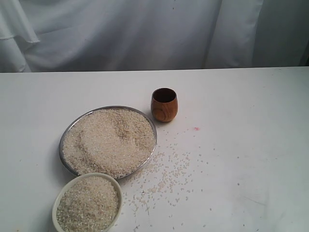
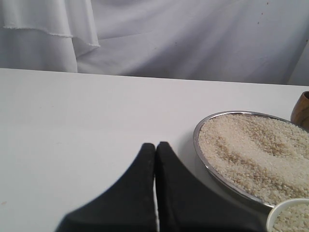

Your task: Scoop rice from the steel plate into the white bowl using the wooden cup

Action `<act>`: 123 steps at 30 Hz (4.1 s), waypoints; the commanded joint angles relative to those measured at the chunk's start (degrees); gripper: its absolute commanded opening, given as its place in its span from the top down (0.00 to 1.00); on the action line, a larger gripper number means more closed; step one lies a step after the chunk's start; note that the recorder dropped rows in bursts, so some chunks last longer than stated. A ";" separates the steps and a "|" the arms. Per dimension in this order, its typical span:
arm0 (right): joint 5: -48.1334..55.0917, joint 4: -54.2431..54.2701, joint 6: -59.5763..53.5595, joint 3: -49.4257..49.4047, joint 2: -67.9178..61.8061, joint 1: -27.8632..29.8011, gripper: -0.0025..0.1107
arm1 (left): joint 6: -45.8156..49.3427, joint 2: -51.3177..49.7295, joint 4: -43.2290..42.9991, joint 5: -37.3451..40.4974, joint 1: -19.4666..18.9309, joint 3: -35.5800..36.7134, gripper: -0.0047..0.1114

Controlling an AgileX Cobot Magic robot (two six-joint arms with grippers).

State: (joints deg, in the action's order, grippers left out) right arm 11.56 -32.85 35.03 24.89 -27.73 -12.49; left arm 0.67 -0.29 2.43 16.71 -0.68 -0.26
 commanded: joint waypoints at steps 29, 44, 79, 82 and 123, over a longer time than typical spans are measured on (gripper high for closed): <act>7.20 32.20 -30.23 -24.89 26.84 3.88 0.98 | -0.18 0.29 0.04 -0.36 0.09 0.26 0.96; 7.08 32.20 -30.52 -24.89 26.84 3.88 0.98 | -0.18 0.29 0.04 -0.36 0.09 0.26 0.96; 7.08 32.20 -30.36 -24.89 26.84 3.88 0.98 | -0.18 0.29 0.04 -0.36 0.09 0.26 0.96; 7.08 32.20 -30.36 -24.89 26.84 3.88 0.98 | -0.18 0.29 0.04 -0.36 0.09 0.26 0.96; 7.08 32.20 -30.36 -24.89 26.84 3.88 0.98 | -0.18 0.29 0.04 -0.36 0.09 0.26 0.96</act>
State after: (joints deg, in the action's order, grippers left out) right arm 18.73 -1.10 4.56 0.21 -1.33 -9.04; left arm 0.67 -0.29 2.43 16.71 -0.68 -0.26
